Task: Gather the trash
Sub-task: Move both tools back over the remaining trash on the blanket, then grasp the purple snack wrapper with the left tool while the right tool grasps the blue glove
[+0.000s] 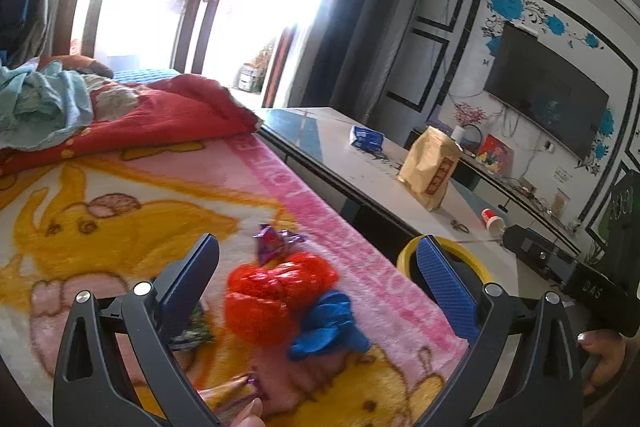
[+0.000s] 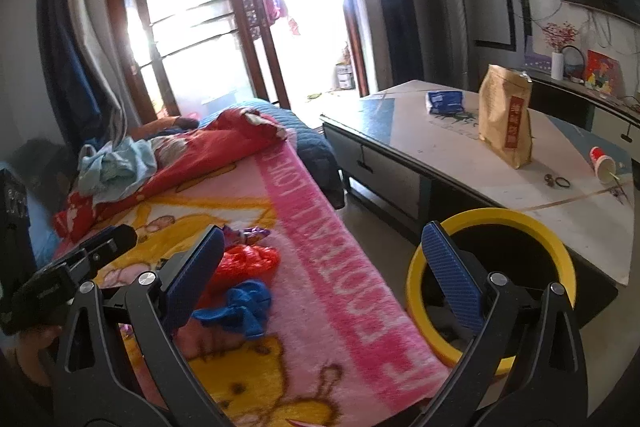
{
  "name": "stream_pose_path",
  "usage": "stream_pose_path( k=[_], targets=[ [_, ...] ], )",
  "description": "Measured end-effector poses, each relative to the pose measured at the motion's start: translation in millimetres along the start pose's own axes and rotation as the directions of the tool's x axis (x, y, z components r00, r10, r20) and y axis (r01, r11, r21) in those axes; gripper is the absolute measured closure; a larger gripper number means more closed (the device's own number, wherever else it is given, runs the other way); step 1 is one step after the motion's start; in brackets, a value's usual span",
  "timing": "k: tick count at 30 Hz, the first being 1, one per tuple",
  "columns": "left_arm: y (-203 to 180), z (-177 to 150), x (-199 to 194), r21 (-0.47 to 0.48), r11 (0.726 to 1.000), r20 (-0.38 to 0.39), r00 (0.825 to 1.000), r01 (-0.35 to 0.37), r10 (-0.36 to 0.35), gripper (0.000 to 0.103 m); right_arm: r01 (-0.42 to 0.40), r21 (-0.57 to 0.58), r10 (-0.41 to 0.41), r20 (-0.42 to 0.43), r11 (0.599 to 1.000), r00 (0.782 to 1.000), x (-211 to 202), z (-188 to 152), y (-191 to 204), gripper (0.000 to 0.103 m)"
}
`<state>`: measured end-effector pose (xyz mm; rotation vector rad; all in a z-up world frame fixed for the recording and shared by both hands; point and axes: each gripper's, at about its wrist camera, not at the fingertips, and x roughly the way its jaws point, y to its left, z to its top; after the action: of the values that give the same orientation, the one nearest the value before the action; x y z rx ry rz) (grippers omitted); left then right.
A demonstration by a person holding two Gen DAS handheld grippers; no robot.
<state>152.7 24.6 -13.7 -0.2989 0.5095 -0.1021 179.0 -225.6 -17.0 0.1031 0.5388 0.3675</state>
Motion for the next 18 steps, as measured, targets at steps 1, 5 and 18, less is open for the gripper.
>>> stream_pose_path(
  k=[1,5,18],
  targets=[
    [5,1,-2,-0.004,1.000,-0.001,1.000,-0.011,0.011,0.007,-0.005,-0.003,0.005,-0.003,1.000,1.000,1,-1,3,0.012],
    [24,3,-9,-0.023,0.999,-0.004,0.999,-0.040,0.040,0.007,-0.039,-0.008,0.039,-0.038,0.999,0.999,10,-6,14,0.012],
    [63,-9,-35,-0.002,0.995,-0.041,0.994,-0.098,0.098,0.007,-0.064,-0.037,0.059,-0.127,0.997,0.990,39,-23,35,0.012]
  ],
)
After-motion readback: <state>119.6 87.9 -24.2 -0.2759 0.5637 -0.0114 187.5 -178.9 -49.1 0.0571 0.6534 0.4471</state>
